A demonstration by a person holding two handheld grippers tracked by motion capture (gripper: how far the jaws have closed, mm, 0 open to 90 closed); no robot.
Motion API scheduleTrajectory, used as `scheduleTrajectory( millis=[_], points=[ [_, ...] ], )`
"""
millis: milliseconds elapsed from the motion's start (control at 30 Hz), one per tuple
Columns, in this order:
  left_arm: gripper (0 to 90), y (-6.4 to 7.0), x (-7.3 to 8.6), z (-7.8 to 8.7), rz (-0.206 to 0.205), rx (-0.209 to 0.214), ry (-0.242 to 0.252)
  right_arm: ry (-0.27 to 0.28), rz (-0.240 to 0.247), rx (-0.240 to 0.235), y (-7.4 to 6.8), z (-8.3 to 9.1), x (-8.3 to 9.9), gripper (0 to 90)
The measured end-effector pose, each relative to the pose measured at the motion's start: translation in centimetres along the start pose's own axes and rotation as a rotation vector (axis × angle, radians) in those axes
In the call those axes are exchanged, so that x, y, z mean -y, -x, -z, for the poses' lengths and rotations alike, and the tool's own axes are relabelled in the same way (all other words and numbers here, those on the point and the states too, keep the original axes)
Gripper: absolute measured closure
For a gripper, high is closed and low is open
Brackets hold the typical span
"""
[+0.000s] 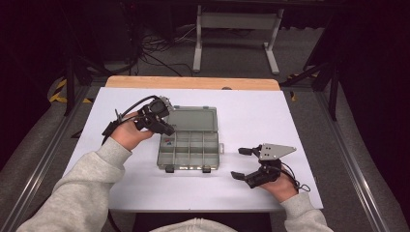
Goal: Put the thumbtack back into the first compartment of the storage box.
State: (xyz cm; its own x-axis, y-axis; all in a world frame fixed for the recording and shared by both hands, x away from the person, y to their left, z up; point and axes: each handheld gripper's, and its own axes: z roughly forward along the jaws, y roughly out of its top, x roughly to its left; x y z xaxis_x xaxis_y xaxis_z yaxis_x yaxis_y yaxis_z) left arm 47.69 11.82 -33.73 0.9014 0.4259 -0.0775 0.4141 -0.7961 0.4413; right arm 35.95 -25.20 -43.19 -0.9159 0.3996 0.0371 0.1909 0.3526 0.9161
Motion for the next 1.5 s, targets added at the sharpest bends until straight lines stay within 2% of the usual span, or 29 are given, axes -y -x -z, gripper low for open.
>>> scheduleTrajectory(
  millis=[167,300,400,800,1500],
  points=[
    [82.2,-0.7,0.0,-0.1,0.021,-0.007,-0.003,0.002,-0.002,0.0,0.0,0.0,0.0,10.6],
    [82.2,-0.9,0.0,-0.6,0.022,-0.017,-0.01,0.002,-0.002,0.0,0.0,0.0,0.0,10.6],
    [82.2,-1.3,0.3,-1.5,0.034,-0.013,-0.034,0.005,-0.001,-0.001,0.0,0.1,0.0,10.6],
    [82.1,-1.9,1.1,-3.6,0.06,0.006,-0.072,0.003,-0.003,-0.002,0.0,0.0,0.0,10.6],
    [82.0,-2.1,1.7,-5.6,0.066,0.044,-0.145,0.0,-0.003,-0.002,0.0,0.0,0.0,10.7]
  ],
)
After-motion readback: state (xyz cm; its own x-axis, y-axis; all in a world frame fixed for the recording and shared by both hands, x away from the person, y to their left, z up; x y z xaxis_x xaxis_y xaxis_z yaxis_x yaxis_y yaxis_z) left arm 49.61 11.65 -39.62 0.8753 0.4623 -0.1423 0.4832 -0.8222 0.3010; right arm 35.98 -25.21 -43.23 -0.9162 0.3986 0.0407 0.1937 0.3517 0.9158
